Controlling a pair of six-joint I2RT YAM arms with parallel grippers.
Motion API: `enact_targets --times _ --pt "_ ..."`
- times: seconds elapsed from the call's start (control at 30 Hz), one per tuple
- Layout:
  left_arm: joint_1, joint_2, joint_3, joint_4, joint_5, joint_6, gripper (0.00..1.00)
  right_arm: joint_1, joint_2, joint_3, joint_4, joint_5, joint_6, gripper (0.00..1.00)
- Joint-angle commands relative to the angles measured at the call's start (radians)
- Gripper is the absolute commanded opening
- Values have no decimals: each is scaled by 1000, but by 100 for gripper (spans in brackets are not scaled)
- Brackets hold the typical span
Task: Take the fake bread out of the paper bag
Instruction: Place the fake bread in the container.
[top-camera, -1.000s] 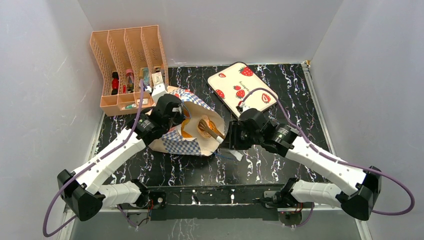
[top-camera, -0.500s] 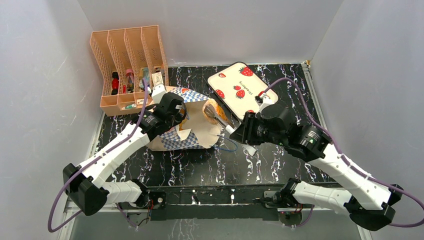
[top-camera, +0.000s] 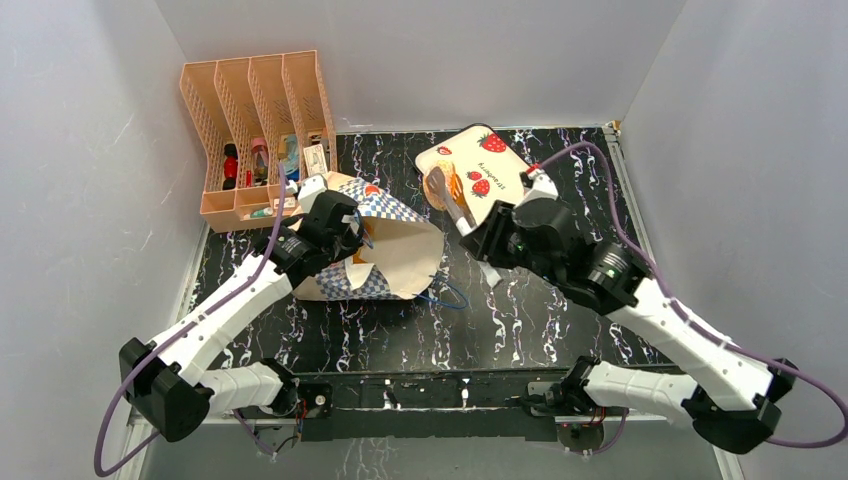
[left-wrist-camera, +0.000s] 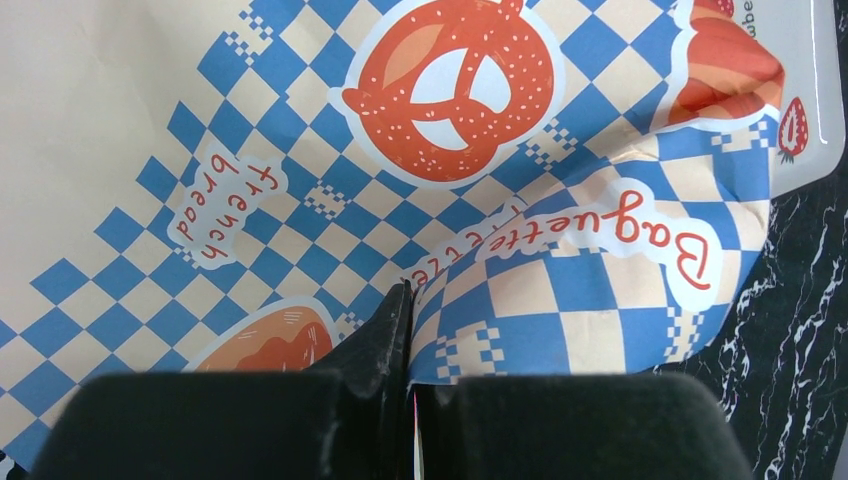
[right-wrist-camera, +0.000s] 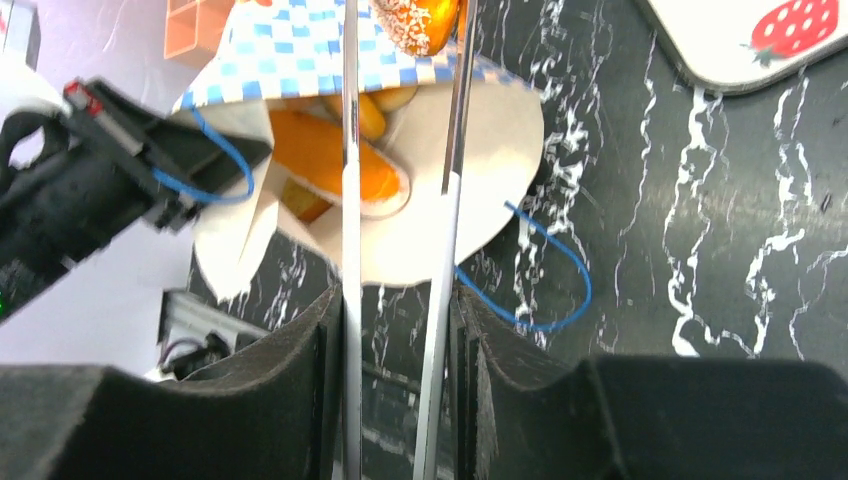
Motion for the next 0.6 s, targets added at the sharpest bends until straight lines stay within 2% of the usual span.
enact_targets --times 0.0,0.07,0.33,0.57 --pt "13 -41 -11 -15 40 43 0 2 110 82 216 148 -29 0" --pt "13 -51 -10 -16 60 50 0 -25 193 104 266 169 -60 0" --pt "14 -63 24 -39 154 92 0 -257 564 197 511 50 -126 0" --pt "15 -113 25 -65 202 101 0 -347 836 306 658 62 -169 0"
